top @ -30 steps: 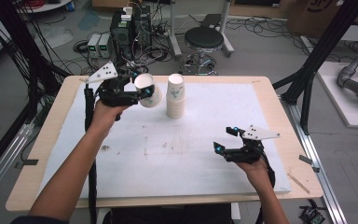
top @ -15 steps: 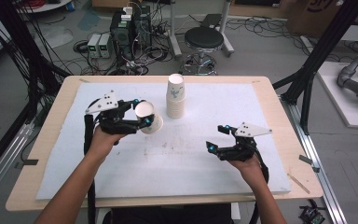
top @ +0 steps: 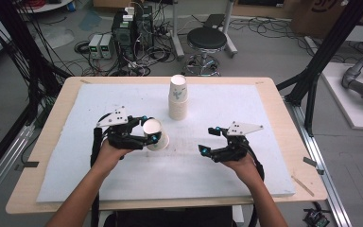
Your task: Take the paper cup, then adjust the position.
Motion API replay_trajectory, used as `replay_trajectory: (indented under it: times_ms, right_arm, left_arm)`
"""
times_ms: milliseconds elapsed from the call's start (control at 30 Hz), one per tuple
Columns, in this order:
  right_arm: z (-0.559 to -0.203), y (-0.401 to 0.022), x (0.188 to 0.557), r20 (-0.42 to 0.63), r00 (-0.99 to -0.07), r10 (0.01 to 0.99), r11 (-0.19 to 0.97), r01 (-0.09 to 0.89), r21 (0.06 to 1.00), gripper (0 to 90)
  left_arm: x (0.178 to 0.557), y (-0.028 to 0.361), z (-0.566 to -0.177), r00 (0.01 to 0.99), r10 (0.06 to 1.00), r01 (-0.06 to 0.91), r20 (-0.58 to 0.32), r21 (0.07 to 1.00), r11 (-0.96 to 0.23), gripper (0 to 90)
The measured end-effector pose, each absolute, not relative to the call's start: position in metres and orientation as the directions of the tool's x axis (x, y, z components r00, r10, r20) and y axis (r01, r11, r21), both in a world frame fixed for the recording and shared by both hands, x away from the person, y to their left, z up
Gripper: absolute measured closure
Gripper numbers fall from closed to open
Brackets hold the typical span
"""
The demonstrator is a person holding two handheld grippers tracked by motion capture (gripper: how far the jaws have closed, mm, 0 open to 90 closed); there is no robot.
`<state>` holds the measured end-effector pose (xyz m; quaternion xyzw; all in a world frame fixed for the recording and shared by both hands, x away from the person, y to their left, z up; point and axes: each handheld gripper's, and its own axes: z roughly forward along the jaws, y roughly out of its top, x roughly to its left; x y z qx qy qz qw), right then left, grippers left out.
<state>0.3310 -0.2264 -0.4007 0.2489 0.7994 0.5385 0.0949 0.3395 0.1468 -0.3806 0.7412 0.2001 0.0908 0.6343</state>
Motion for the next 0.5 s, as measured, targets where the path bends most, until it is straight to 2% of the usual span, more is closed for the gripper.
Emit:
replay_trajectory:
  times_ms: [500]
  right_arm:
    - [-0.4029,-0.2172,0.3326,0.141,-0.880,0.453,0.313,0.306,0.899,17.5]
  left_arm:
    - [0.3343,0.1412,-0.3852,0.910,0.392,0.188,-0.133,0.976,-0.107,34.7]
